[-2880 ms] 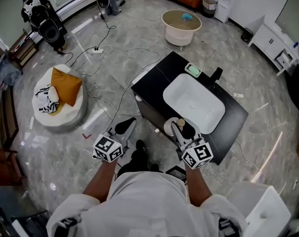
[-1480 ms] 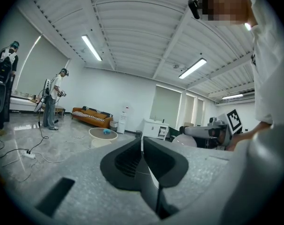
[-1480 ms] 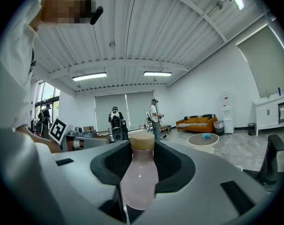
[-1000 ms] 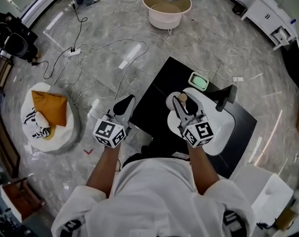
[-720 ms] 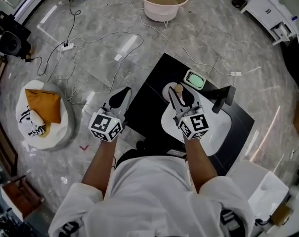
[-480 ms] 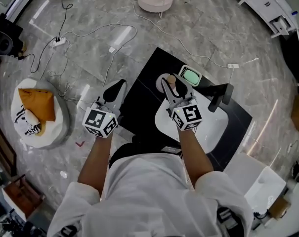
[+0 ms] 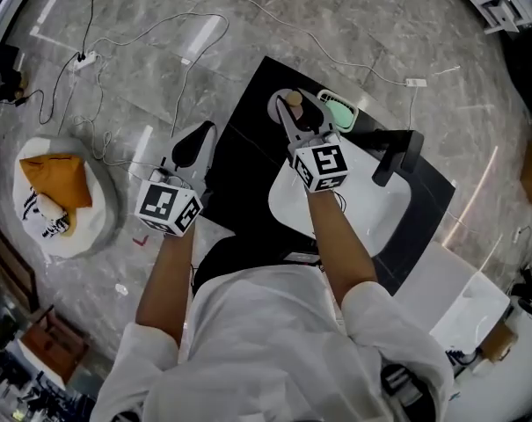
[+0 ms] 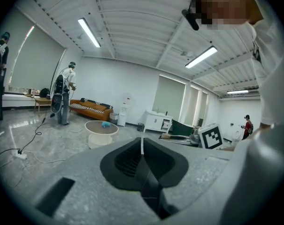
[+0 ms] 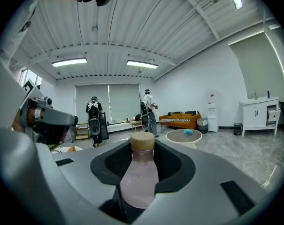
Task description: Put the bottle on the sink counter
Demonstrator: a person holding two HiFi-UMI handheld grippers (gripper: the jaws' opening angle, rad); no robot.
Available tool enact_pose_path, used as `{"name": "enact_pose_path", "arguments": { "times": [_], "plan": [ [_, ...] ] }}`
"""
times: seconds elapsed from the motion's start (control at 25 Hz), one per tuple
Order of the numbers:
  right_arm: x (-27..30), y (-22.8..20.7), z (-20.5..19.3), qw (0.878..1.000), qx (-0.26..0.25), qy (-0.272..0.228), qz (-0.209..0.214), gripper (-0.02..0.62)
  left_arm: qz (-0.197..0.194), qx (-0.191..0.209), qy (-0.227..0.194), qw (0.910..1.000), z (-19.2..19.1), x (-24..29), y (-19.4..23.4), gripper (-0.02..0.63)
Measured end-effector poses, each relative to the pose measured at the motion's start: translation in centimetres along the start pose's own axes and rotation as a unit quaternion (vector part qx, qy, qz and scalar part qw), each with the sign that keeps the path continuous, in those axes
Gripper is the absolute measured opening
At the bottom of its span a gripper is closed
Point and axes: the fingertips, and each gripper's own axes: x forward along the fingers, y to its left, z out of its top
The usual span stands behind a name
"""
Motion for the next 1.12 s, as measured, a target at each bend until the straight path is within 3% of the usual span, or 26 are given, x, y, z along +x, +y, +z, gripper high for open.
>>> {"name": "enact_pose_path", "arguments": {
  "times": [1.12],
  "plan": [
    [8.4,-2.7,-5.6,0.998,-0.058,0.015,-0.009,0.144,0.007,-0.025,0.034,0.9991,-4.9,1.1,1.8,0.029]
  ]
}}
